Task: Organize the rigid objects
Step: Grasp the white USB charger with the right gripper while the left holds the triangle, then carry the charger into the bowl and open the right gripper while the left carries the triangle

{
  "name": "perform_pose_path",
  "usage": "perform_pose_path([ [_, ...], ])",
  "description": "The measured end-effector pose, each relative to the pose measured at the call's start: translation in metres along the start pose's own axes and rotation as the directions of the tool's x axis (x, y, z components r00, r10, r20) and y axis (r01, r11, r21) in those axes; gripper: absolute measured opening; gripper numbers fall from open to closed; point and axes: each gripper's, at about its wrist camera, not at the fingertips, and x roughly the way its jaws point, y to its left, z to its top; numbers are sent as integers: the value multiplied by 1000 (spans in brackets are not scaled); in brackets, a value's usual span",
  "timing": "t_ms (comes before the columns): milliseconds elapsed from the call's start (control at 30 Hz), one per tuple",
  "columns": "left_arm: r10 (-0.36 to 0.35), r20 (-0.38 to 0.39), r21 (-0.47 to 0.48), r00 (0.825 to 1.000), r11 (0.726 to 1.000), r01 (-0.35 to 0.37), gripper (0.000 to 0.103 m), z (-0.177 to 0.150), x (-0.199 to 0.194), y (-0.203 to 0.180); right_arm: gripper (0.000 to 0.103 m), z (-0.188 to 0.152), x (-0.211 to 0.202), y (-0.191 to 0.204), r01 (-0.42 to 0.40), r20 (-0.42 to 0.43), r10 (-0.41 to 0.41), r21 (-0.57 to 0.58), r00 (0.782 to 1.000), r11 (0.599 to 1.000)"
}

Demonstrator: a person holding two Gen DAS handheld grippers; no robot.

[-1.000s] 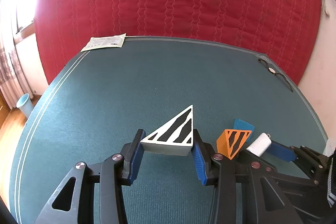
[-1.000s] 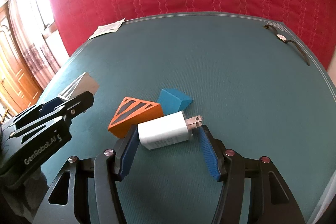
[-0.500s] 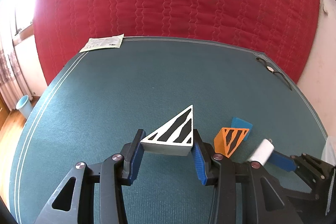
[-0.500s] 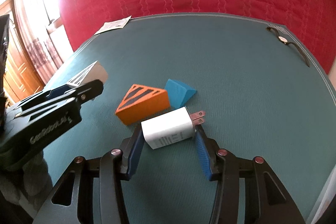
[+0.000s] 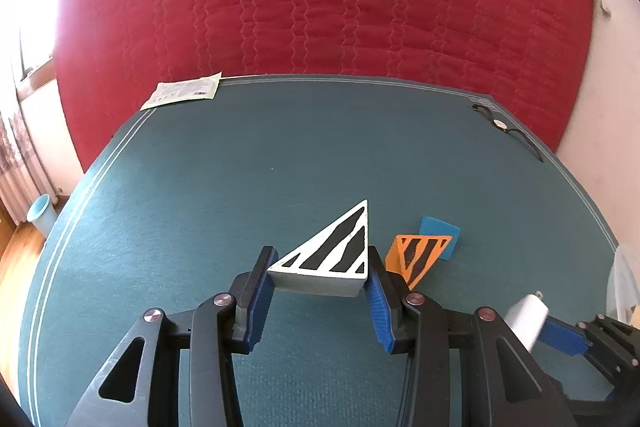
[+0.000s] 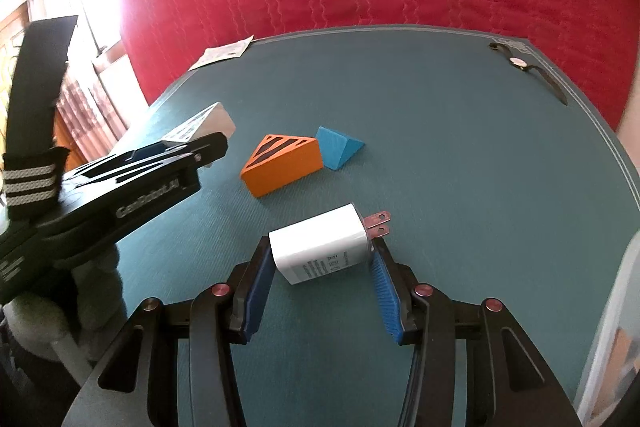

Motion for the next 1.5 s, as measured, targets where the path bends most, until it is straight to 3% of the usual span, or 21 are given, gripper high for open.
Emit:
perform_pose_path([
  [867,-7,61,48,998,999,4,45,-8,-24,-28,49,-29,-73,-46,95,83,-104,106,991,990],
  [1500,-57,49,108,997,993,52,45,-27,-43,-62,49,-48,-122,-120,220,137,-265,278,954,935],
])
